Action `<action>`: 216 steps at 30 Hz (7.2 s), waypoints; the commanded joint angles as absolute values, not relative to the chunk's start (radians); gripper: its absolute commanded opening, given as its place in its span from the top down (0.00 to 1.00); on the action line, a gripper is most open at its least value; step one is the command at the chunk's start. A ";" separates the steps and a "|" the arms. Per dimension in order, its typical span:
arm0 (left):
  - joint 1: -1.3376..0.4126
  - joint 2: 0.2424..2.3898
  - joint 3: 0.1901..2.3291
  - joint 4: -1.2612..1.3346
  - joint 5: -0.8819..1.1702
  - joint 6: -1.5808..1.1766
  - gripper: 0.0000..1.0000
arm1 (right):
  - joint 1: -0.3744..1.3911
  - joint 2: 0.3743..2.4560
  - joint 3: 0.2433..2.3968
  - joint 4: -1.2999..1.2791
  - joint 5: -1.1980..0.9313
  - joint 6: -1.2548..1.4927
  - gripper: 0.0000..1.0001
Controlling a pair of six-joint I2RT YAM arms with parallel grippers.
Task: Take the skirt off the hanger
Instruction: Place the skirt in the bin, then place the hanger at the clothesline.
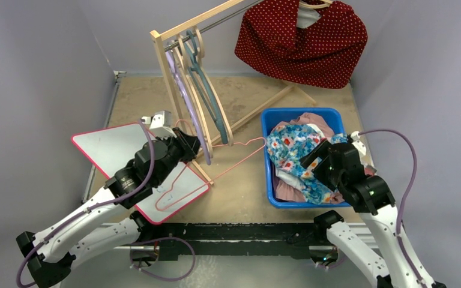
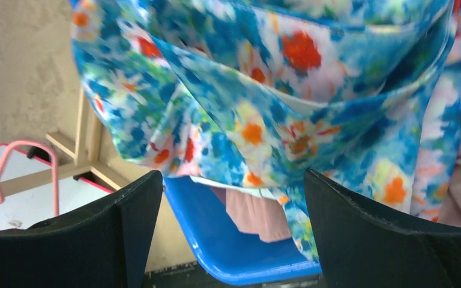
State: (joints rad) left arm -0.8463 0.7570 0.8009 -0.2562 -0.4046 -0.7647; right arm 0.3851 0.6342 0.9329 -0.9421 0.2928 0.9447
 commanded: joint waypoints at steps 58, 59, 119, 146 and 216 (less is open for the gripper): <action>-0.844 0.781 0.801 0.045 -0.022 -0.678 1.00 | 0.381 0.619 0.877 -0.339 -0.610 0.472 0.31; -0.844 0.780 0.796 0.051 -0.017 -0.680 1.00 | 0.381 0.603 0.865 -0.325 -0.614 0.478 0.32; -0.844 0.738 0.883 -0.234 -0.299 -0.653 0.03 | 0.381 0.578 0.900 0.094 0.192 0.411 1.00; -0.844 0.752 0.906 -0.266 -0.278 -0.673 0.01 | 0.382 0.798 0.793 0.776 -0.043 0.765 1.00; -0.843 0.730 0.891 -0.268 -0.286 -0.691 0.00 | 0.382 1.007 0.841 0.826 -0.155 0.900 1.00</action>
State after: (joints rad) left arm -0.8448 0.7349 0.8696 -0.3088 -0.2848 -0.6804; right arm 0.3840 1.0122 0.8337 0.7822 -0.1040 1.0492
